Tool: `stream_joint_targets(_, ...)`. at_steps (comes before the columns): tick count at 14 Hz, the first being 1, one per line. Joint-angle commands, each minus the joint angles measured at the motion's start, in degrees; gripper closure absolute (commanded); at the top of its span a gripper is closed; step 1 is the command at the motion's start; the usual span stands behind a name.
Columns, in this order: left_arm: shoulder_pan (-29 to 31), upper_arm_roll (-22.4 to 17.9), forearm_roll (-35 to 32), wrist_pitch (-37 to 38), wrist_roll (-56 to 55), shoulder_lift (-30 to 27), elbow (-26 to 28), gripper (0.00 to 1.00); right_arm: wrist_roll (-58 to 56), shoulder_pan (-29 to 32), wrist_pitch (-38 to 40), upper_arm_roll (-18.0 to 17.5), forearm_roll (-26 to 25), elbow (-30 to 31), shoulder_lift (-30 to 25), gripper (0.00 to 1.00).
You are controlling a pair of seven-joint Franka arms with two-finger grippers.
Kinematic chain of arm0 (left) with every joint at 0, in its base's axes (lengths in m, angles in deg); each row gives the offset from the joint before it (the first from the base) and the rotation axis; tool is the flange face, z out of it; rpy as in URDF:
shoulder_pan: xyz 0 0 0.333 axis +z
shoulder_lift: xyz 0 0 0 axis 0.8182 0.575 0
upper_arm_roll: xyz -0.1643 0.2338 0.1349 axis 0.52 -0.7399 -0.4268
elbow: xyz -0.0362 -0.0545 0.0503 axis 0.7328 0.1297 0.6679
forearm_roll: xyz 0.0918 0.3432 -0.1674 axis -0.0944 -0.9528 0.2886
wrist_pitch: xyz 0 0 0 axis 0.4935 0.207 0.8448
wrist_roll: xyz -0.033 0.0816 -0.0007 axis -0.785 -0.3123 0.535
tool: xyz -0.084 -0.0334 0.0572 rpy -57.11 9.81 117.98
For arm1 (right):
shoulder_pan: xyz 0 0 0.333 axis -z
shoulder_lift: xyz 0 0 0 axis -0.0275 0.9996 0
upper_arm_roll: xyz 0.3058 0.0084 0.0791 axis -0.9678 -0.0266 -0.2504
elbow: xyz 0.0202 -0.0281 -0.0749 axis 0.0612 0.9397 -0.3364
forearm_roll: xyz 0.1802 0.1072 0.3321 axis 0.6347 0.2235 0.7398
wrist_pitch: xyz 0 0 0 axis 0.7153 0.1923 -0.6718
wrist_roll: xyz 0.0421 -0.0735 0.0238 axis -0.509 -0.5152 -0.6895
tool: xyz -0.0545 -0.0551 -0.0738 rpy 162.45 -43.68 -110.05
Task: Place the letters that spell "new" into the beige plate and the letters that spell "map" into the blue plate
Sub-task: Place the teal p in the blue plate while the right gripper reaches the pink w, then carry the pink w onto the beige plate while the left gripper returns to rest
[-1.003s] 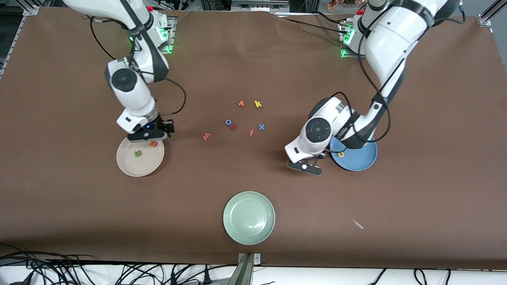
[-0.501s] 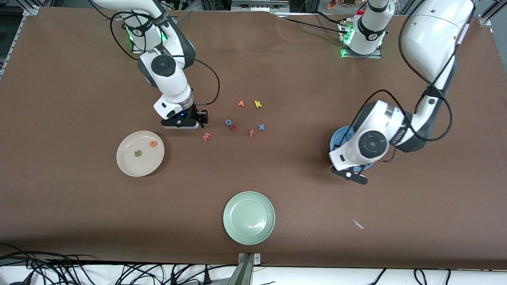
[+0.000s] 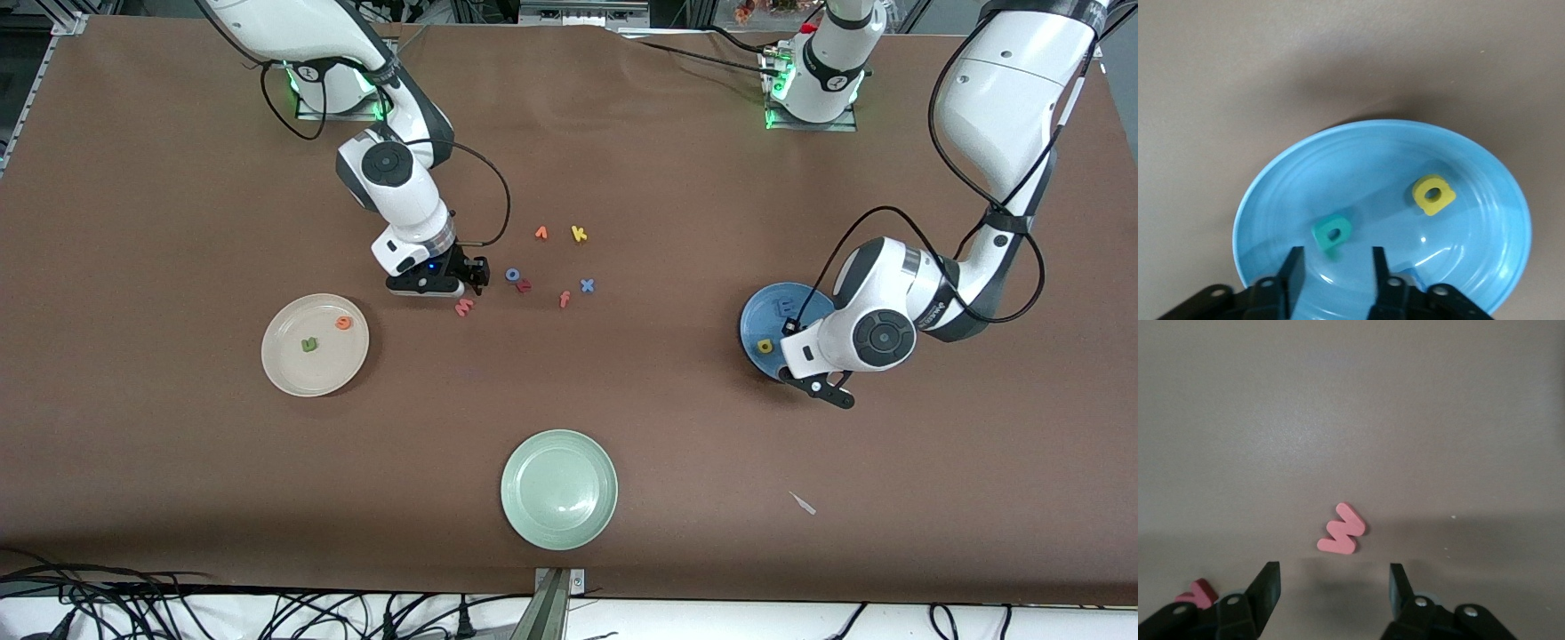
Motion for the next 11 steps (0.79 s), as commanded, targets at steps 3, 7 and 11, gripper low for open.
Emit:
stream_joint_targets(3, 0.1, 1.4, -0.4, 1.9, 0.6, -7.4, -0.1, 0.00, 1.1, -1.4, -1.9, 1.5, -0.6, -1.3, 1.7, 0.27)
stream_joint_targets(7, 0.0, 4.1, 0.9, 8.3, -0.3, -15.5, -2.5, 0.00, 1.1, -1.9, -2.9, 2.3, -1.8, -3.0, 4.2, 0.30)
stream_joint_targets(11, 0.0, 4.1, 8.6, 22.1, -1.5, -17.2, -13.6, 0.00, 1.1, -2.0, -3.0, 2.5, -2.0, -3.1, 4.5, 0.44)
